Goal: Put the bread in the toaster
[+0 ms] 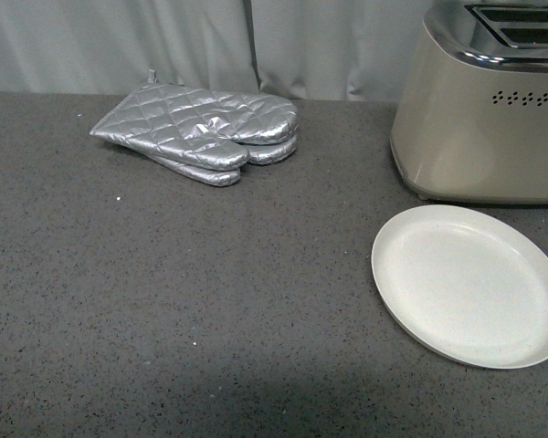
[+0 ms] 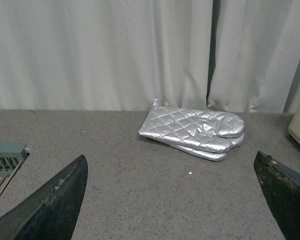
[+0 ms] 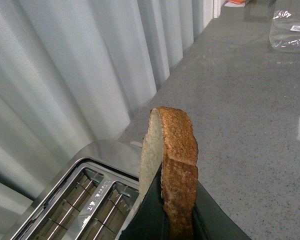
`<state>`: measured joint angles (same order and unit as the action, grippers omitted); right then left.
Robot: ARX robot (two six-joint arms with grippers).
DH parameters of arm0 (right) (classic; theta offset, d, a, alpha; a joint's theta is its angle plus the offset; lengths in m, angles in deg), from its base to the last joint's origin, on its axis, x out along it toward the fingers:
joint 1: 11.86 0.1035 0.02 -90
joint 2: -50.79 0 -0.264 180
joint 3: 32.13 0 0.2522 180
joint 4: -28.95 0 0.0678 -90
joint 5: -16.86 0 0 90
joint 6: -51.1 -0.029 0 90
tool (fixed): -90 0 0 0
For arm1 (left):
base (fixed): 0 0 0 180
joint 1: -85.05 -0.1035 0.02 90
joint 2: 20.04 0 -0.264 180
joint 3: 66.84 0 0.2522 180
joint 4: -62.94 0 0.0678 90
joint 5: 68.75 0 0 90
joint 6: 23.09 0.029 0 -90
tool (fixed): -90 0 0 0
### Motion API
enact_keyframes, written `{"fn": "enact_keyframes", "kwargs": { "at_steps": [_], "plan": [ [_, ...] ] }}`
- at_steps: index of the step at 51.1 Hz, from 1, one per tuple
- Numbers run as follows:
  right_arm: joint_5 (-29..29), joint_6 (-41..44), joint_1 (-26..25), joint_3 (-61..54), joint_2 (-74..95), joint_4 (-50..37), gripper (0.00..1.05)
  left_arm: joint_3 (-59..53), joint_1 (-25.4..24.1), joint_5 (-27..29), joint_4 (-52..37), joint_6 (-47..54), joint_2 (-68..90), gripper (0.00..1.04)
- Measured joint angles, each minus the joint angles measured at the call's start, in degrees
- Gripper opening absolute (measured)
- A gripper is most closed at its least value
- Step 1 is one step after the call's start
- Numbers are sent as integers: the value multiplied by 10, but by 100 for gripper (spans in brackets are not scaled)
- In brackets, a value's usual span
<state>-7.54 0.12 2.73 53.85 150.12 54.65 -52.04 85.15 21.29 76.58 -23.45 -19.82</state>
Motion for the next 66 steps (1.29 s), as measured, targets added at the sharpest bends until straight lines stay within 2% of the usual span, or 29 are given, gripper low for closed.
{"fn": "enact_keyframes", "kwargs": {
  "at_steps": [30,60,66],
  "plan": [
    [20,-61,-6,95,68,78,2,0,0,0,0,0,0,98],
    [34,-92,-7,118,95,111,2,0,0,0,0,0,0,98],
    [35,-117,-11,144,108,160,2,0,0,0,0,0,0,98]
  ]
}}
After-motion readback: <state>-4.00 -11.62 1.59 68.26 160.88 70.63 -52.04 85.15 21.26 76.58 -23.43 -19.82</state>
